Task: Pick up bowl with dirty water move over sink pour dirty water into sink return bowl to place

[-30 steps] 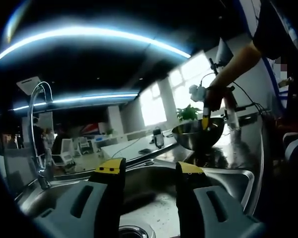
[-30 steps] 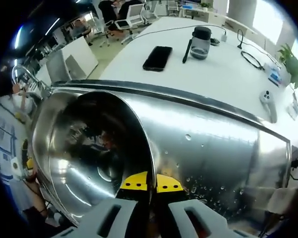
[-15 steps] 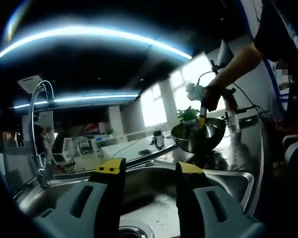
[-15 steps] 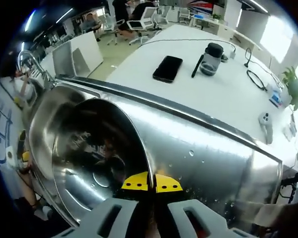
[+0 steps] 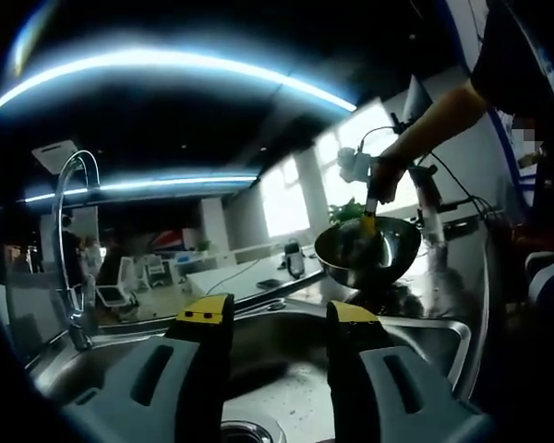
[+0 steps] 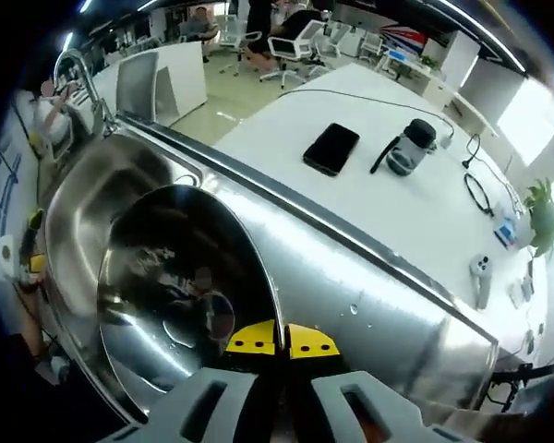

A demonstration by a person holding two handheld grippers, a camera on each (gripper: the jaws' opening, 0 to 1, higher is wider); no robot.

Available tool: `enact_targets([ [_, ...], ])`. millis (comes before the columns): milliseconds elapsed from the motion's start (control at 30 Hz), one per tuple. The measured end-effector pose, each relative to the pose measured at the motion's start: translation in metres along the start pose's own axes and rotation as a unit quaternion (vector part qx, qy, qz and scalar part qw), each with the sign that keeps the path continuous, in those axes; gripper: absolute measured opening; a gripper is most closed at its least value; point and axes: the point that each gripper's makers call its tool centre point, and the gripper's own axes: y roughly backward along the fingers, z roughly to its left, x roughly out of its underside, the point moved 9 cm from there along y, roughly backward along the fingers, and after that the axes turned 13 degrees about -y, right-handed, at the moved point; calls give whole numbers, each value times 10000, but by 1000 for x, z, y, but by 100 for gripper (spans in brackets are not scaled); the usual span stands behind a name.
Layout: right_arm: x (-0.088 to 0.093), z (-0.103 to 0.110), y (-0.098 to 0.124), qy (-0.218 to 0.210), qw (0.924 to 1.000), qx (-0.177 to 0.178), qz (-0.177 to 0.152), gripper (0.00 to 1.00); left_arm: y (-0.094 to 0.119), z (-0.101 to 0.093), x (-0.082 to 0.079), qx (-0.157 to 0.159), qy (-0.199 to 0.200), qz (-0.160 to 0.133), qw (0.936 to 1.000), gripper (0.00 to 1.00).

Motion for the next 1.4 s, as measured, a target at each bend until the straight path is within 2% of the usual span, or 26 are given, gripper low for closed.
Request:
enact_targets([
  [300,-13,0,2,179,9997,61,-133,0,0,1,0,-6,16,-25,10000,40],
  [367,-17,3,3,400,9989,105,-226,0,0,2,-1,-35,55,-61,10000,40],
  [533,-25,16,10,866,9952,230,-382,0,0,3,-1,-99,124,-54,9999,40],
  [700,-30,26,13,1079,9928,332,-389,0,-1,2,0,-65,74,-14,10000,39],
  [933,-29,44,16,1167,9921,194,-411,0,-1,3,1,-69,81,0,9999,39],
  [1067,-33,58,20,1420,9884,176,-514,0,-2,1,1,-21,24,51,10000,39],
  [1400,-58,74,30,1600,9835,165,-832,0,-1,1,1,-21,17,77,10000,39],
])
